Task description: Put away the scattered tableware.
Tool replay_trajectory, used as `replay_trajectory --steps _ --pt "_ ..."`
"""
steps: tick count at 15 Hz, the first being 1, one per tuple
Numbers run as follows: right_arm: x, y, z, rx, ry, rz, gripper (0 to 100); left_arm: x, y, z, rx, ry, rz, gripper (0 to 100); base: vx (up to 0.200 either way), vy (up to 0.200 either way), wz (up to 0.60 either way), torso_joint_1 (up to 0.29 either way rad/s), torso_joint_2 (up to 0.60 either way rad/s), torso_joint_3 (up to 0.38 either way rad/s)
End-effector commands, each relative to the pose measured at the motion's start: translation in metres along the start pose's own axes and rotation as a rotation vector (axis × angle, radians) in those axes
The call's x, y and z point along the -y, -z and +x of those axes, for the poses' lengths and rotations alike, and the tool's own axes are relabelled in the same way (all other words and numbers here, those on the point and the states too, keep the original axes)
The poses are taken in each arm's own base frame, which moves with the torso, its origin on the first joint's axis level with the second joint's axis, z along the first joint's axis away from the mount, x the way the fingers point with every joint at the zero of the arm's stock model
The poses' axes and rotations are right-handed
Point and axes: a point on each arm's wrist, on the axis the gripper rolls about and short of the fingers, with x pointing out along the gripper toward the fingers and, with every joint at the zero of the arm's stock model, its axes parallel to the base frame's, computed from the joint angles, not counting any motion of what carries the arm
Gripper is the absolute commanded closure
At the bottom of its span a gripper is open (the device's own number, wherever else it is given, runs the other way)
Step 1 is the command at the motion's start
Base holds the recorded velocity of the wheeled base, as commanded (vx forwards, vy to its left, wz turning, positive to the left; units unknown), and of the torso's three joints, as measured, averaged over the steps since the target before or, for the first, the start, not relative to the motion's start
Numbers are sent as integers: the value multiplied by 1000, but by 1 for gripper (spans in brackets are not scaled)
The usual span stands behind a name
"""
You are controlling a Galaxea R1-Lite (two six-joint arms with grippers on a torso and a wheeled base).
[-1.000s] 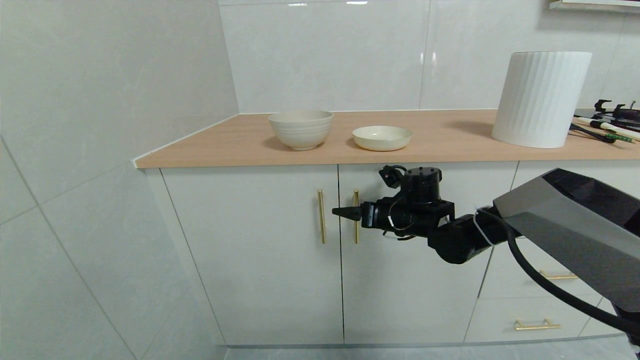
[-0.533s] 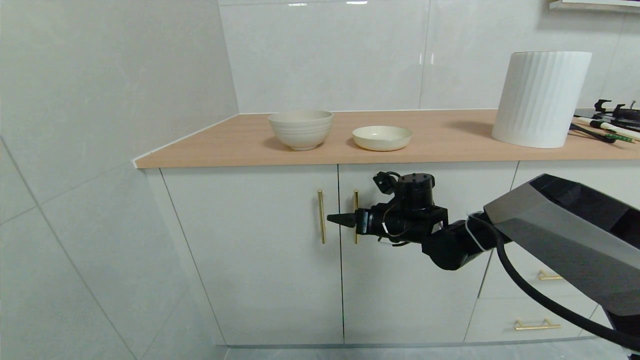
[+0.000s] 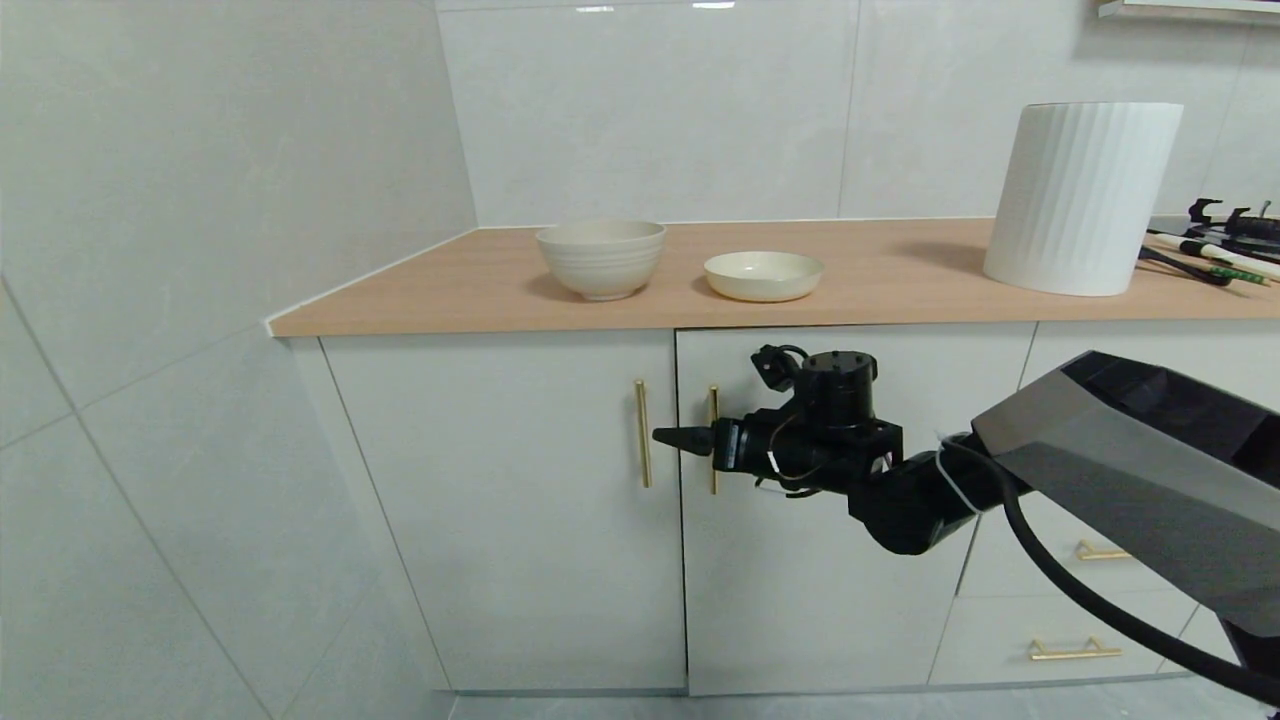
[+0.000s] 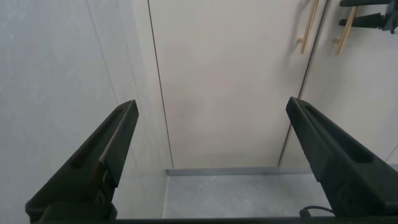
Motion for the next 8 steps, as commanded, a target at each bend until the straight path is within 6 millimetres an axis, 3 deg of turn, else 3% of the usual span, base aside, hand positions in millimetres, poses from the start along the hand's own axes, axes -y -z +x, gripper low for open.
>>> replay_trajectory --steps 1,8 --pt "-10 -5 -13 -1 -5 -1 0 0 0 0 0 0 0 0 0 0 0 0 0 0" --pt "-36 14 -39 -14 -48 -12 0 0 0 0 0 -2 0 0 0 0 0 0 0 0"
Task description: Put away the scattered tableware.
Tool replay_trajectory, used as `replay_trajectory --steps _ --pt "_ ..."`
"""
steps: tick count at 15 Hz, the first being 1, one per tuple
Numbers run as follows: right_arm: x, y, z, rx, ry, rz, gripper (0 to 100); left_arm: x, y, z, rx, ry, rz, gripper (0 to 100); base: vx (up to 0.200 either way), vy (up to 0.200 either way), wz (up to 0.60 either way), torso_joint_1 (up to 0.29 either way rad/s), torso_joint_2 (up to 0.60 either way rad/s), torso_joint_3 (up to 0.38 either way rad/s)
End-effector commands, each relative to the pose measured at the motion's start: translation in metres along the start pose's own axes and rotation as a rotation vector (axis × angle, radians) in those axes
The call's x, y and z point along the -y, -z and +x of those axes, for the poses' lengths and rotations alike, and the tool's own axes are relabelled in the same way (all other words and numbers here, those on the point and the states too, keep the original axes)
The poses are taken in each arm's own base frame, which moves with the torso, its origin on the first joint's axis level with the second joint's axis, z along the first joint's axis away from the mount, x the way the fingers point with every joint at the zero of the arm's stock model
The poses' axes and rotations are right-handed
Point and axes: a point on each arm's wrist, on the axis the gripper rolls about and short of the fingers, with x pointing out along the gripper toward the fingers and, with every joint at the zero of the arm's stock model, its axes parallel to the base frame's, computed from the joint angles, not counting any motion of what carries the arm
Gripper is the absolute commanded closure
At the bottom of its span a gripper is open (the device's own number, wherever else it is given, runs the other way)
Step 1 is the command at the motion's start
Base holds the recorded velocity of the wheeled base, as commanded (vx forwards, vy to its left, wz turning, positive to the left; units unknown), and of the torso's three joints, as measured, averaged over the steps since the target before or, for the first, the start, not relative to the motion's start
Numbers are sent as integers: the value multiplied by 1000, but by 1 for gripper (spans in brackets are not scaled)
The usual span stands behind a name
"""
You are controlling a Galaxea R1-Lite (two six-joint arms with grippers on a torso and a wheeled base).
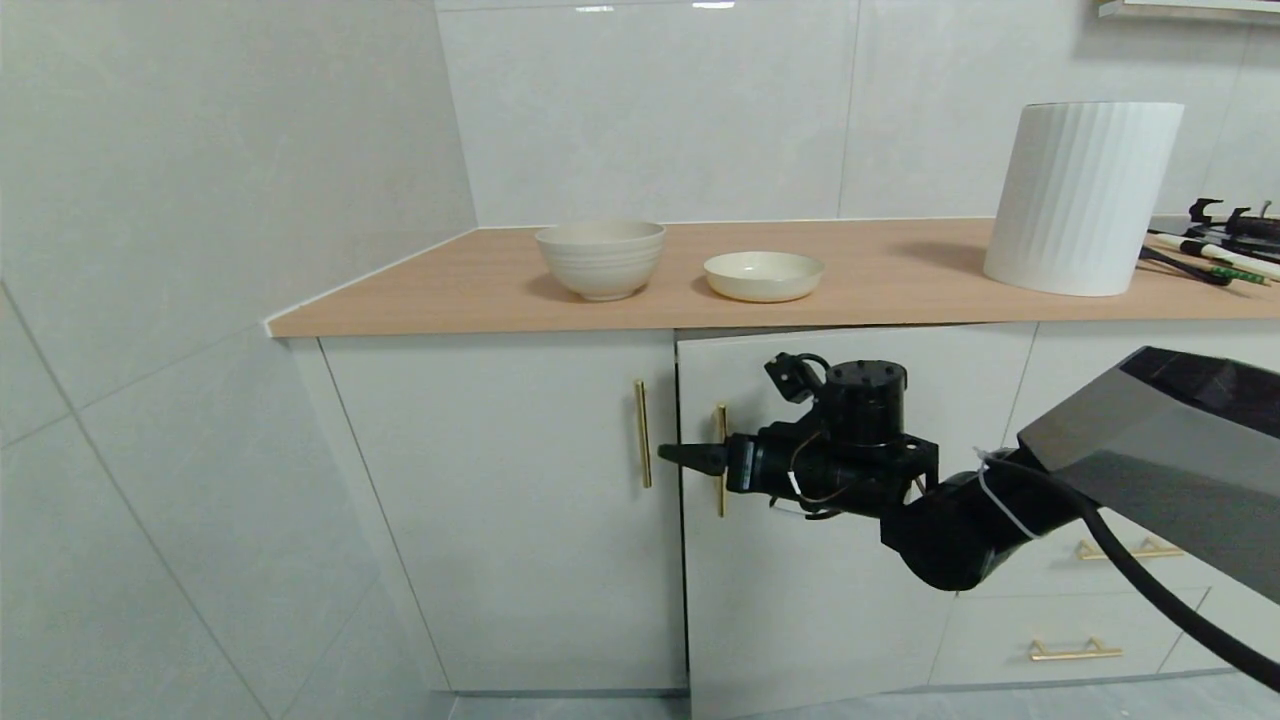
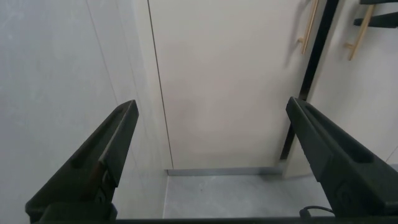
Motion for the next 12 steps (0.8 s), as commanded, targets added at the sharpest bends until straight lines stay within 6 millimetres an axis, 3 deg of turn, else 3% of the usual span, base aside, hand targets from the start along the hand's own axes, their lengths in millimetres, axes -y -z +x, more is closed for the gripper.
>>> replay_trajectory --steps 1,12 --pt "-12 5 -11 -12 -16 -2 0 0 0 0 0 0 0 0 0 0 0 0 0 0" --pt "-27 12 -37 -102 -92 19 0 0 0 0 0 4 29 0 0 0 0 0 0 0"
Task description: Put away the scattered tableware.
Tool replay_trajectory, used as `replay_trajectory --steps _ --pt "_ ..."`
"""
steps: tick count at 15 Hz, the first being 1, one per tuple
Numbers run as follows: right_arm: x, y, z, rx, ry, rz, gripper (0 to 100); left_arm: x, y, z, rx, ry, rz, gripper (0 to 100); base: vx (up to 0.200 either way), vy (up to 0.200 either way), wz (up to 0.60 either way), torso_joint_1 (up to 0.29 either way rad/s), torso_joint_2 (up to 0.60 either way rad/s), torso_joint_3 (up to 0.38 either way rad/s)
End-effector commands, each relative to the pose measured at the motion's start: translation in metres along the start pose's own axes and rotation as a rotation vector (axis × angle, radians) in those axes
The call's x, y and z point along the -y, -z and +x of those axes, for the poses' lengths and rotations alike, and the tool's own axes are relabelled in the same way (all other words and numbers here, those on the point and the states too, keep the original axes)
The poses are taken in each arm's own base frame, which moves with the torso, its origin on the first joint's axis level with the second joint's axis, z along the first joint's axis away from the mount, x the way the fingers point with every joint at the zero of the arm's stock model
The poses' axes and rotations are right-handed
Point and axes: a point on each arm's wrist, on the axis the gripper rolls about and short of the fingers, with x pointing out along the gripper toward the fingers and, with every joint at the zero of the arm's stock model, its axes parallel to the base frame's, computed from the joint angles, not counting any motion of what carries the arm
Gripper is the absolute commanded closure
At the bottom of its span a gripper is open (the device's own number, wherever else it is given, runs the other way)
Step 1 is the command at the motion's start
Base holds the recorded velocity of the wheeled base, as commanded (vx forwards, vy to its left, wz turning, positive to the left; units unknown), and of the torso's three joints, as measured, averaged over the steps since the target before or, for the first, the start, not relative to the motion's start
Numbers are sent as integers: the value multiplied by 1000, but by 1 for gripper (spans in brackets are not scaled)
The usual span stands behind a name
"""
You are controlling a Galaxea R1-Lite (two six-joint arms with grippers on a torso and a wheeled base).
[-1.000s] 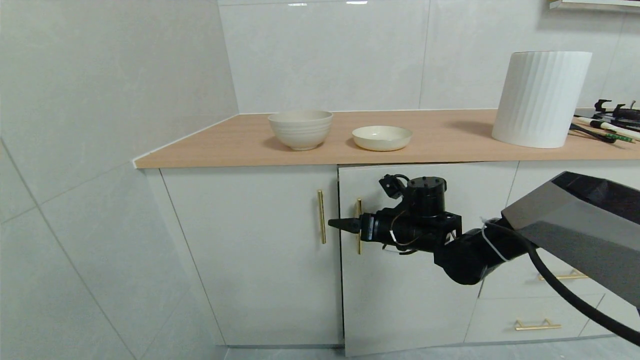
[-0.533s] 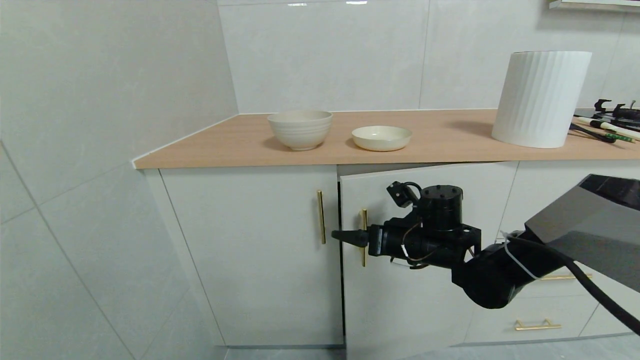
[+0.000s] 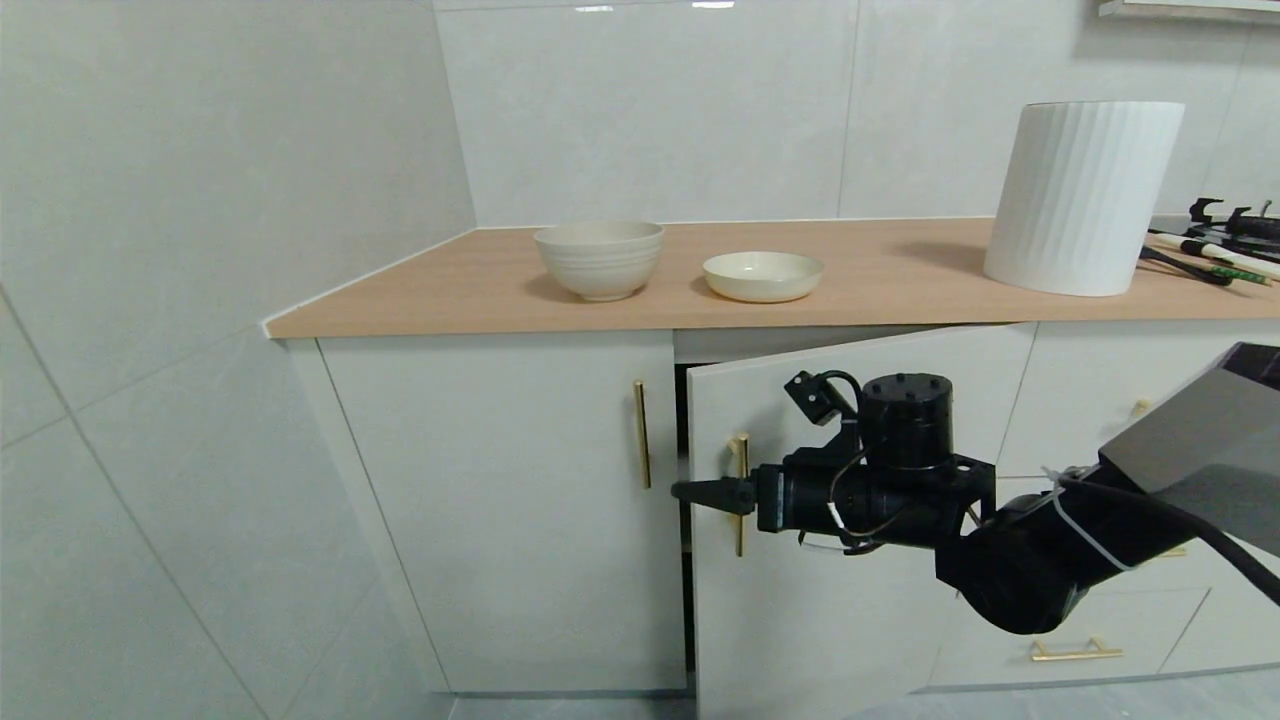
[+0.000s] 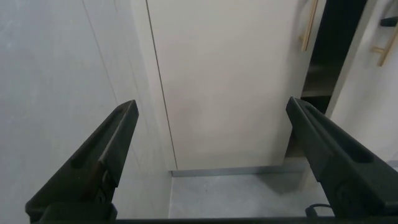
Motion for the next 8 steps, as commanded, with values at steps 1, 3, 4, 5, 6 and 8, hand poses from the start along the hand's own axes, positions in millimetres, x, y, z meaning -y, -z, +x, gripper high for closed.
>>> replay_trajectory --steps 1,3,4,5,6,8 --pt "-4 0 -1 -2 -8 -1 0 0 0 0 0 -1 -1 0 0 0 0 0 0 0" --pt "-4 0 -1 0 -8 -3 0 0 -12 -3 37 28 -1 0 0 0 0 0 0 0" --pt "-4 -1 -2 2 -9 -5 0 1 -28 -7 73 75 -3 0 0 0 0 0 0 0" --pt "-5 -1 -2 3 -8 -5 0 0 -78 -13 70 234 -69 0 0 0 0 0 0 0" --pt "-5 0 -3 2 -7 -4 0 0 -96 -12 51 279 -94 0 0 0 0 0 0 0" --pt "-5 0 -3 4 -8 -6 0 4 -160 44 -154 448 -154 0 0 0 0 0 0 0"
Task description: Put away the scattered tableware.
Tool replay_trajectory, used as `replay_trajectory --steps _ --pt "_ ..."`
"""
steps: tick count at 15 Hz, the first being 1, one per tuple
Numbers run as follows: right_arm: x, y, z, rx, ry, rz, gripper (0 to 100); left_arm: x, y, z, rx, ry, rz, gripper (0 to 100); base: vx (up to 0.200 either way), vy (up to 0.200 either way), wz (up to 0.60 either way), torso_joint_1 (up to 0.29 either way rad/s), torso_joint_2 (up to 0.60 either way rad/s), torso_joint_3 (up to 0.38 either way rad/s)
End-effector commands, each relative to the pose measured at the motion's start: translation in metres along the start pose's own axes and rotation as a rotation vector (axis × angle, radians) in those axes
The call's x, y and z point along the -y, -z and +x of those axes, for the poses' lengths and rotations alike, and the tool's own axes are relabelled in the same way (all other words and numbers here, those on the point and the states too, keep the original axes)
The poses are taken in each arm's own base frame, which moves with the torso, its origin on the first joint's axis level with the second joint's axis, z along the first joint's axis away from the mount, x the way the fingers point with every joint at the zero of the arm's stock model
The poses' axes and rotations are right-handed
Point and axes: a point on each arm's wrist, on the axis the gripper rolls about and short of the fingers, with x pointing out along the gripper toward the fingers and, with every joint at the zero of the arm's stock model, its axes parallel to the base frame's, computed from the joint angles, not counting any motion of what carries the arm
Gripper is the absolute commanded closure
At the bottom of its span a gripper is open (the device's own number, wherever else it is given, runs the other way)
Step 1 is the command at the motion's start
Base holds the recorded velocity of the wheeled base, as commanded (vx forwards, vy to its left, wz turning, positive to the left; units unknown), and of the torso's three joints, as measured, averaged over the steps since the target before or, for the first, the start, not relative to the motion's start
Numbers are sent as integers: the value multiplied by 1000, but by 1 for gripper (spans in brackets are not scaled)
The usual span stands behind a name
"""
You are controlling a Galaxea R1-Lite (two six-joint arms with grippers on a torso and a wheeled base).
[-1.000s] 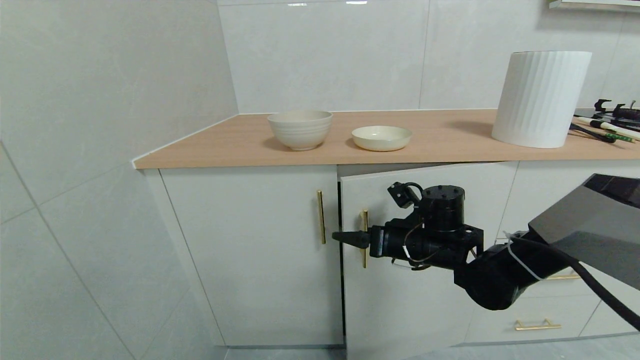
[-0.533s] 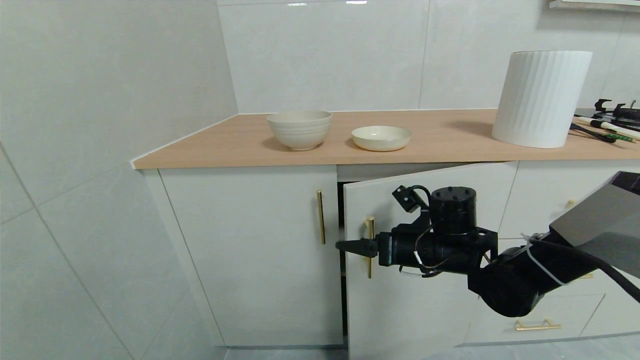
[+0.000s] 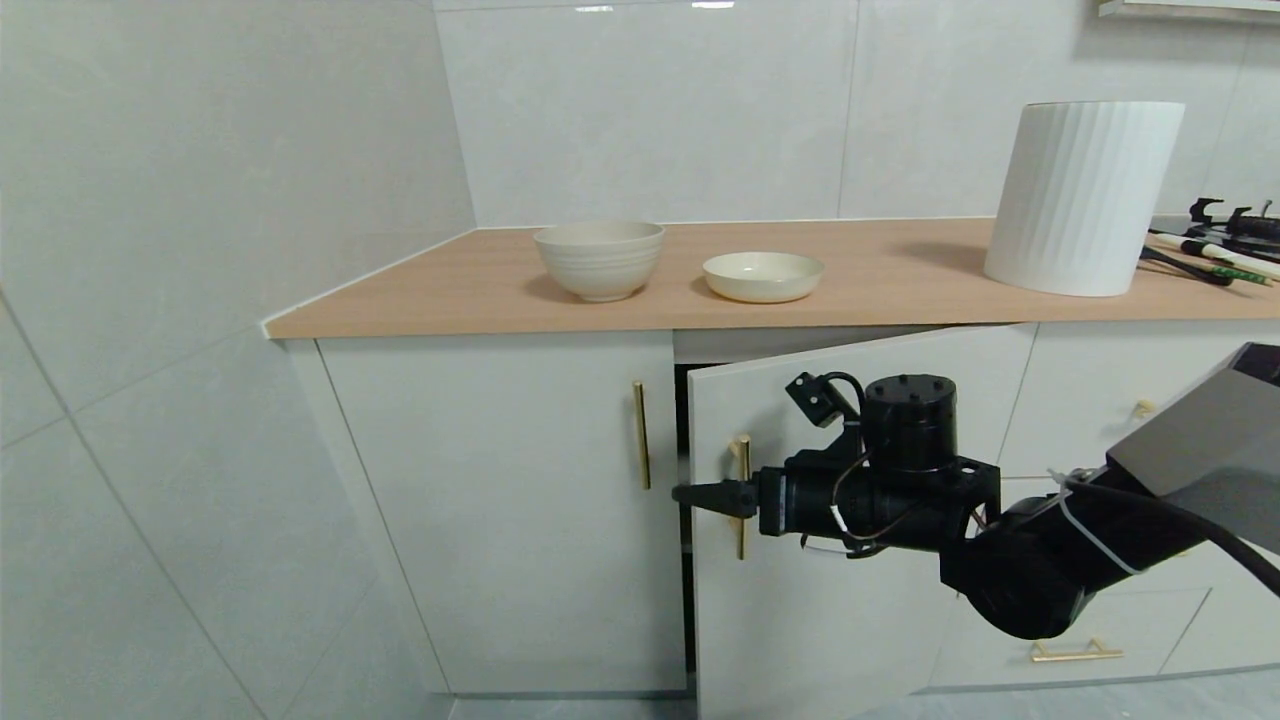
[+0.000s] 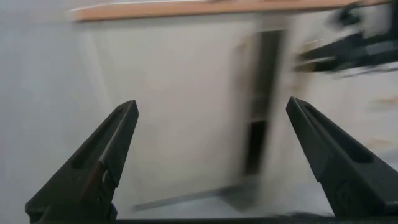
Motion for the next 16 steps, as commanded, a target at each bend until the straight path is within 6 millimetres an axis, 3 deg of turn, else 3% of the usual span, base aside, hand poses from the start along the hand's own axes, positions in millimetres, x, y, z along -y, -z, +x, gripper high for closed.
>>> replay_trajectory --steps 1,2,3,4,5,8,10,11,13,16 --pt "-1 -2 0 6 -5 -5 0 -12 -80 97 -284 225 -140 0 0 0 0 0 0 0" --pt "-1 -2 0 7 -3 -5 0 -17 -81 128 -343 275 -166 0 0 0 0 0 0 0" --pt "-1 -2 0 7 -3 -5 0 -17 -81 128 -343 275 -166 0 0 0 0 0 0 0" --pt "-1 -2 0 8 -4 -6 0 -16 -56 206 -488 446 -229 0 0 0 0 0 0 0" --pt "-2 -2 0 7 -7 -6 0 -13 -36 240 -542 469 -255 0 0 0 0 0 0 0" --pt "-9 4 5 -11 -24 -11 0 1 9 296 -595 521 -312 0 0 0 0 0 0 0" --pt "-10 6 6 -15 -27 -11 0 7 32 320 -598 542 -318 0 0 0 0 0 0 0" --pt "-10 6 6 -16 -27 -10 0 12 48 333 -606 552 -325 100 0 0 0 0 0 0" --pt "-10 6 6 -15 -27 -11 0 20 67 349 -597 574 -322 100 0 0 0 0 0 0" --pt "-11 5 5 -13 -26 -12 0 22 79 366 -588 580 -319 100 0 0 0 0 0 0"
